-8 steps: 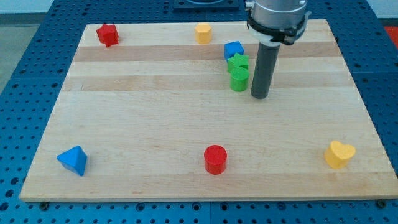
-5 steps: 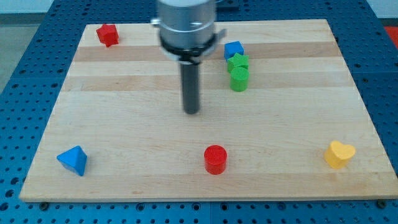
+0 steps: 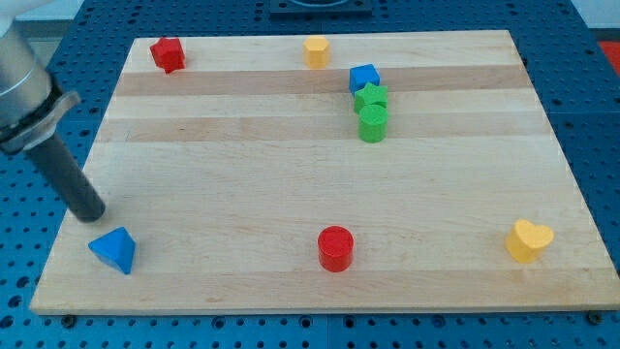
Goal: Move the blue triangle to the green circle
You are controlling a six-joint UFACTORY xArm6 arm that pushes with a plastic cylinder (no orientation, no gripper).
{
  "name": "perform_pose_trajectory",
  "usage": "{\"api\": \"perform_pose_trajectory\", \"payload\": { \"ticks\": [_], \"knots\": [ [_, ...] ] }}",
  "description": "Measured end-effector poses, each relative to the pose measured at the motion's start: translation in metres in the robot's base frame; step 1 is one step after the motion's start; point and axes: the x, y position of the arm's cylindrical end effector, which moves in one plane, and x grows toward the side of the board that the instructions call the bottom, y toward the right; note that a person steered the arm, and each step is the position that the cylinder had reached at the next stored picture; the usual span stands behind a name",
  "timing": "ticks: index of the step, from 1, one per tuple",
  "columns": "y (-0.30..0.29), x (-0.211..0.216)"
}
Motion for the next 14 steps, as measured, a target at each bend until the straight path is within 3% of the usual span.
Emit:
{"api": "perform_pose_trajectory", "payload": {
  "ticks": [3, 9, 14],
  "knots": [
    [0.006, 0.064],
    [0.113, 0.013],
    [0.262, -0.02]
  ]
}}
